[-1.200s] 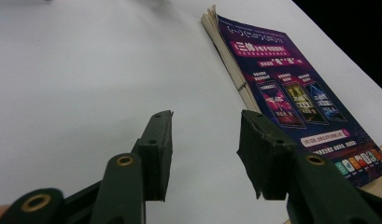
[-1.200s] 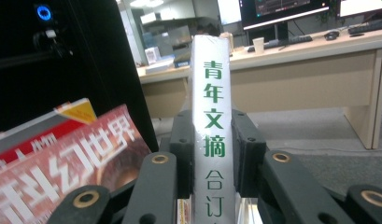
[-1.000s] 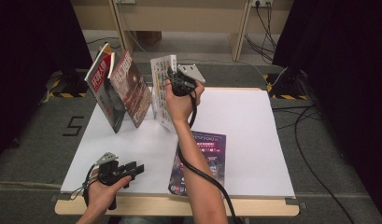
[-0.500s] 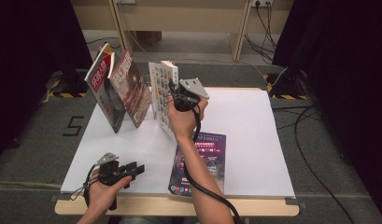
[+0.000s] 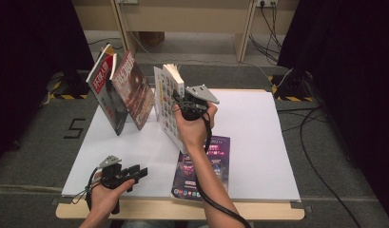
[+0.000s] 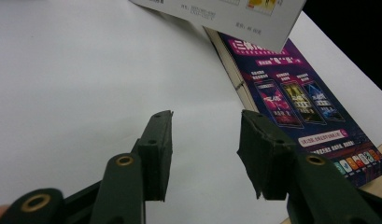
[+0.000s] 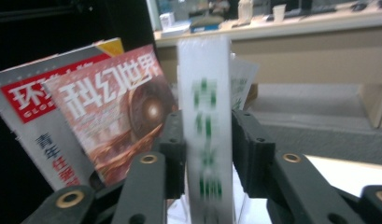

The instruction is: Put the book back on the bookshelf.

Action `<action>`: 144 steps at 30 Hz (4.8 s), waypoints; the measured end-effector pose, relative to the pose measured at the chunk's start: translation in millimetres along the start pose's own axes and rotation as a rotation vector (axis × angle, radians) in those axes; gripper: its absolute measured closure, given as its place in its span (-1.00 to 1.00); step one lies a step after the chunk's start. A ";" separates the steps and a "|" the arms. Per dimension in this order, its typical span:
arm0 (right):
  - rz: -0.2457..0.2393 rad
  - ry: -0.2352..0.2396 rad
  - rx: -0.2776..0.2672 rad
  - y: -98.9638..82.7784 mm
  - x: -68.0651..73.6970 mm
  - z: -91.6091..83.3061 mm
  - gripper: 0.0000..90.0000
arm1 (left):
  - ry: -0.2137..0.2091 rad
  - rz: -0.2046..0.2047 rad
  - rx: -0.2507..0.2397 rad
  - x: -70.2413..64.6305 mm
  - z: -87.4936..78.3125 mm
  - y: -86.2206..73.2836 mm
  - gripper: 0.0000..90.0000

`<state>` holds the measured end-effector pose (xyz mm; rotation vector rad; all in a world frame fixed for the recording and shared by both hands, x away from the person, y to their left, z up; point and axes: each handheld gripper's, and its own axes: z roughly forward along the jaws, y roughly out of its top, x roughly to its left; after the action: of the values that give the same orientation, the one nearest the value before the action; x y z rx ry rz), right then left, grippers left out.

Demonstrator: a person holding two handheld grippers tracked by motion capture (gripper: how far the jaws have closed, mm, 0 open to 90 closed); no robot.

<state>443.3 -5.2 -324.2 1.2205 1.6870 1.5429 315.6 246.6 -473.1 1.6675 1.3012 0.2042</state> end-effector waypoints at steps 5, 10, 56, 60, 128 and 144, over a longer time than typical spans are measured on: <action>-0.001 0.018 0.055 -1.3 -0.8 -1.2 0.43 | -0.002 -0.001 -0.001 0.0 -0.5 0.1 0.19; -0.021 0.017 0.083 1.5 -1.8 -6.0 0.47 | -0.002 -0.002 -0.002 0.0 -0.7 0.0 0.19; -0.028 -0.001 0.104 -18.6 -20.3 -37.5 0.66 | -0.011 -0.003 0.014 -0.2 1.7 -2.4 0.18; -0.032 -0.002 0.088 -19.3 -18.4 -36.5 0.66 | -0.012 -0.006 0.014 0.3 1.3 -2.5 0.18; -0.004 -0.098 -0.064 11.7 -3.1 69.3 0.65 | -0.018 -0.015 0.003 7.0 -1.1 -0.8 0.19; -0.021 -0.133 -0.079 -14.1 3.1 52.8 0.64 | -0.018 -0.013 0.004 6.6 -1.4 -1.5 0.19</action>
<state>483.7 23.3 -347.6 1.2330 1.5352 1.4679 316.5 252.7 -476.2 1.6601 1.2997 0.1787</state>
